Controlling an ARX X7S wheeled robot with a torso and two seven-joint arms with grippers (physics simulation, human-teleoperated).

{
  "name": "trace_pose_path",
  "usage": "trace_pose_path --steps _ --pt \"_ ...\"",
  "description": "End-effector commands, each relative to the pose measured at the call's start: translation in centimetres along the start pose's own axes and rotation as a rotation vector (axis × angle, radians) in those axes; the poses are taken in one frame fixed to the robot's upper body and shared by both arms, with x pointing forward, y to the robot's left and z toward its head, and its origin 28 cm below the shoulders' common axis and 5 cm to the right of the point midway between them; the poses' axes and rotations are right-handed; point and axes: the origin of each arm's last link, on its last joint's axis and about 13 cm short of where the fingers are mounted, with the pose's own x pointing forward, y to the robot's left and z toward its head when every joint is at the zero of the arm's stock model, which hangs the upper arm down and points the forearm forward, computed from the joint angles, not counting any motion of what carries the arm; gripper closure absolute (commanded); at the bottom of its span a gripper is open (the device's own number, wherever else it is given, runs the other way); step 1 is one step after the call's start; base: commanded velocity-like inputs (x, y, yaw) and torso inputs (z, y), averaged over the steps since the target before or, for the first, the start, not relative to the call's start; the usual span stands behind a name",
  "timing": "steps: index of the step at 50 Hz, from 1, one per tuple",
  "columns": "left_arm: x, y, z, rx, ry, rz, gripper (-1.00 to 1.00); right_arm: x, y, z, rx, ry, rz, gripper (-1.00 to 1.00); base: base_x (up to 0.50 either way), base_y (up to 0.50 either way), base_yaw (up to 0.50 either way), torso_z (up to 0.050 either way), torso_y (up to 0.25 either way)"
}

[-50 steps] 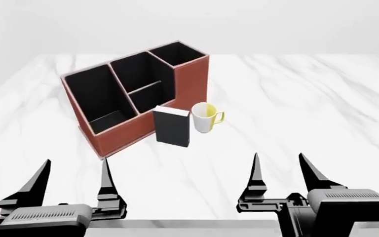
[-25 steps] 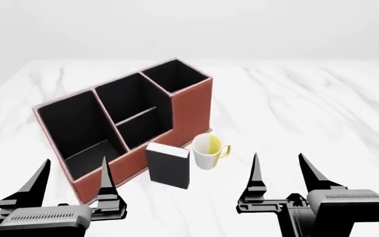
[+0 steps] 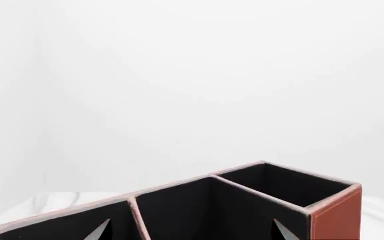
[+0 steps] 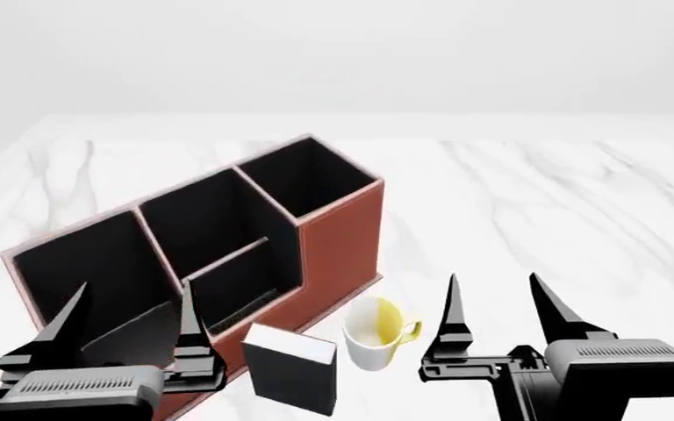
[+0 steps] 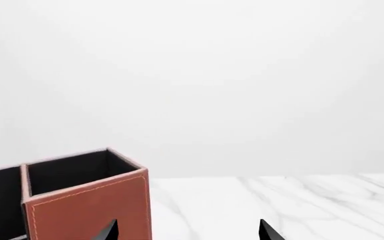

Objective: Pick up the book and place it in the right compartment of the caddy.

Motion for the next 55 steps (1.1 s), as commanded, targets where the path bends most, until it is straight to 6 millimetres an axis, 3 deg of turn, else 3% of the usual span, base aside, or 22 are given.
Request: trace_pose_path --steps 1,12,19,55 --pt "-0.04 -0.05 -0.02 -0.001 0.001 -0.003 -1.00 -0.04 0.02 -0.04 0.011 0.004 0.003 -1.00 0.00 -0.39 0.00 0.000 0.000" --pt "-0.07 -0.06 0.02 -0.001 0.001 -0.003 -1.00 -0.08 0.08 0.04 0.006 0.003 0.009 -1.00 0.00 -0.50 0.00 0.000 0.000" --pt "-0.10 -0.10 0.05 0.000 0.001 -0.005 -1.00 -0.08 0.06 0.11 0.002 -0.005 0.003 -1.00 0.00 0.00 0.00 0.000 0.000" --pt "-0.10 -0.16 0.09 0.004 0.001 -0.009 -1.00 -0.04 0.03 -0.04 -0.017 0.007 0.002 -1.00 0.00 0.00 0.50 0.000 0.000"
